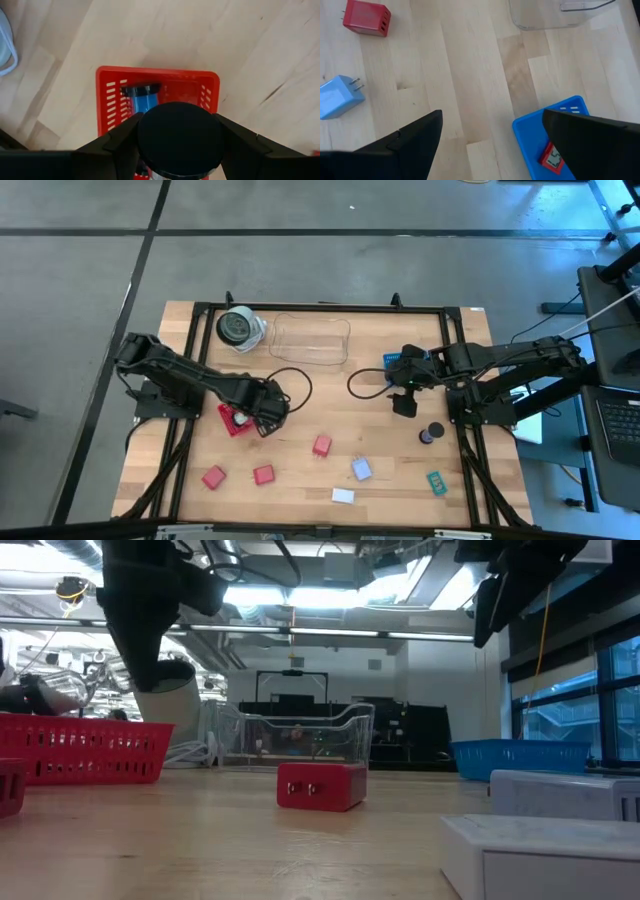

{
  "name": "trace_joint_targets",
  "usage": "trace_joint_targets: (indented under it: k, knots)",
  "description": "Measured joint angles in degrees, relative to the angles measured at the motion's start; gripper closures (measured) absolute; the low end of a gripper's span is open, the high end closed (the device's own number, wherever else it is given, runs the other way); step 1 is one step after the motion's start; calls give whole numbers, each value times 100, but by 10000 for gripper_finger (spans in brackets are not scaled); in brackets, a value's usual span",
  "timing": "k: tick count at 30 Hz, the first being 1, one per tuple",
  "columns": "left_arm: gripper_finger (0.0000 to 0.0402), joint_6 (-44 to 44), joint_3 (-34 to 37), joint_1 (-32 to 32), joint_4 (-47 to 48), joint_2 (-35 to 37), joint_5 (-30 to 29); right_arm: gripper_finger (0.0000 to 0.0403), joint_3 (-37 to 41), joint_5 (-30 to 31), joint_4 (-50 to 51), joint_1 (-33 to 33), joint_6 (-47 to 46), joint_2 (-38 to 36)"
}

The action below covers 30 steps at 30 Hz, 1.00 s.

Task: Pick & Place Office items
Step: Put the white hourglass into the red bin

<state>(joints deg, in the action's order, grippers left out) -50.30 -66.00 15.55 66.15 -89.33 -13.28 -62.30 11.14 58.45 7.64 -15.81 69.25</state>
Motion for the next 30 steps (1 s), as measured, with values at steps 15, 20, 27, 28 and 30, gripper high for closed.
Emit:
trace_joint_targets:
  k: [15,20,27,28,30]
  knots:
    - [185,107,572,44,-188,-9,-345,56,0,0,-148,0,15,-1]
    - [185,109,662,44,-363,75,-348,56,0,0,-216,0,15,0]
    - [185,133,664,44,-412,84,-312,56,0,0,-240,0,11,0]
    - [185,111,664,44,-441,84,-308,56,0,0,-240,1,11,-1]
    - [185,97,664,44,-479,84,-306,56,0,0,-240,0,11,-2]
